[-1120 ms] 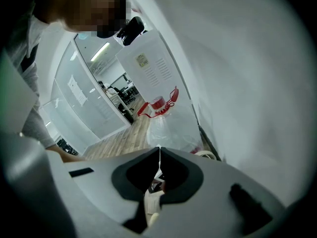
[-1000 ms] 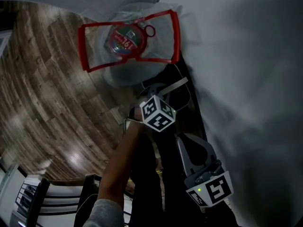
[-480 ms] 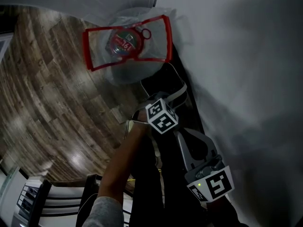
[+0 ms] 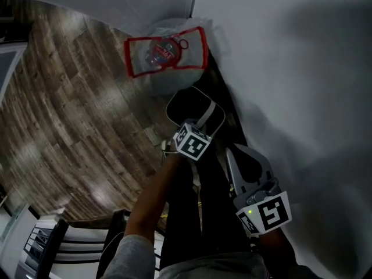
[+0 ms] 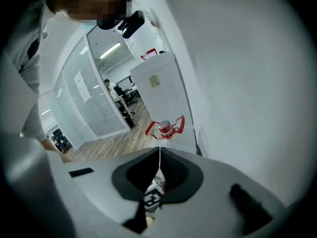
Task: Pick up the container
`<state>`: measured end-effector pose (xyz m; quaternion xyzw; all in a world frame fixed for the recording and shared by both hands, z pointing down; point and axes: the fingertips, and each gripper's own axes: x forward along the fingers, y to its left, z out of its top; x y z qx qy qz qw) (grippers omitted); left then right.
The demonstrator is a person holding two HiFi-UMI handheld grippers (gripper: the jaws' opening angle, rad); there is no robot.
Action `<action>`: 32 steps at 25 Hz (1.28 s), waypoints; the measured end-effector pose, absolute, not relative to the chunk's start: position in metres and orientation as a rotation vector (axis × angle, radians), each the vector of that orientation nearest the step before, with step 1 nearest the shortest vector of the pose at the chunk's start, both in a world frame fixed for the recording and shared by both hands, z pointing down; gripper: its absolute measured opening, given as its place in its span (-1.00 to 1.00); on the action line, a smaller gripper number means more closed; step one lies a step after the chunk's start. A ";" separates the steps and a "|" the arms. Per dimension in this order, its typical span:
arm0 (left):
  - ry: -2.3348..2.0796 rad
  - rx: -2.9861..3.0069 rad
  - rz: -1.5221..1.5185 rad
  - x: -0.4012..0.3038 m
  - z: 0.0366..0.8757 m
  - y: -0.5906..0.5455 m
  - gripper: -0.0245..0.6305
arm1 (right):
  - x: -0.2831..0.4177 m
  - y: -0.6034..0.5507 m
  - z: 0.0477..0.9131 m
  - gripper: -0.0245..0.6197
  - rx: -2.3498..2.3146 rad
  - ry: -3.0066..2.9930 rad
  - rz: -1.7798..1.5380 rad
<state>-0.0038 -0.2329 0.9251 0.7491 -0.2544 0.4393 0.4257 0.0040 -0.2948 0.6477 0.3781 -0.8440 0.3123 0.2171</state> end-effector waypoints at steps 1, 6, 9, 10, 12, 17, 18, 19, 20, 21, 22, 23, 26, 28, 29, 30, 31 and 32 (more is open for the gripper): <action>-0.652 1.851 1.084 -0.010 0.915 -0.230 -0.88 | 0.003 -0.295 0.637 -0.84 1.045 -2.347 0.848; -0.726 1.739 1.000 -0.046 0.847 -0.201 -0.88 | -0.005 -0.296 0.568 -0.84 1.024 -2.389 0.763; -0.786 1.667 0.942 -0.074 0.801 -0.198 -0.88 | -0.013 -0.305 0.525 -0.84 1.045 -2.419 0.731; -0.805 1.649 0.928 -0.082 0.787 -0.195 -0.88 | -0.014 -0.306 0.511 -0.84 1.053 -2.426 0.726; -0.824 1.616 0.898 -0.093 0.759 -0.180 -0.88 | -0.013 -0.303 0.485 -0.84 1.071 -2.430 0.721; -0.940 1.561 0.861 -0.145 0.685 -0.163 -0.88 | -0.017 -0.305 0.422 -0.84 1.110 -2.488 0.724; -0.955 1.537 0.839 -0.152 0.669 -0.156 -0.88 | -0.017 -0.302 0.408 -0.84 1.108 -2.501 0.715; -0.965 1.520 0.812 -0.157 0.655 -0.150 -0.88 | -0.016 -0.299 0.394 -0.84 1.109 -2.508 0.695; -0.978 1.507 0.785 -0.163 0.641 -0.144 -0.88 | -0.013 -0.297 0.381 -0.84 1.113 -2.515 0.664; -0.996 1.494 0.764 -0.171 0.629 -0.140 -0.88 | -0.011 -0.297 0.369 -0.84 1.117 -2.522 0.630; -1.016 1.480 0.748 -0.179 0.618 -0.135 -0.88 | -0.010 -0.296 0.358 -0.84 1.123 -2.529 0.599; -1.034 1.466 0.737 -0.188 0.607 -0.130 -0.88 | -0.007 -0.297 0.348 -0.84 1.132 -2.534 0.573; -1.072 1.438 0.709 -0.205 0.581 -0.116 -0.88 | 0.006 -0.297 0.316 -0.84 1.184 -2.545 0.537; -1.096 1.430 0.692 -0.215 0.564 -0.108 -0.88 | 0.015 -0.296 0.294 -0.84 1.225 -2.559 0.535; -1.107 1.426 0.684 -0.220 0.556 -0.104 -0.88 | 0.019 -0.294 0.284 -0.84 1.244 -2.565 0.532; -1.116 1.422 0.675 -0.224 0.548 -0.099 -0.88 | 0.022 -0.291 0.275 -0.84 1.260 -2.567 0.525; -1.123 1.416 0.665 -0.229 0.540 -0.095 -0.88 | 0.025 -0.287 0.266 -0.84 1.273 -2.567 0.512; -1.128 1.409 0.652 -0.232 0.533 -0.090 -0.88 | 0.028 -0.282 0.257 -0.84 1.285 -2.565 0.493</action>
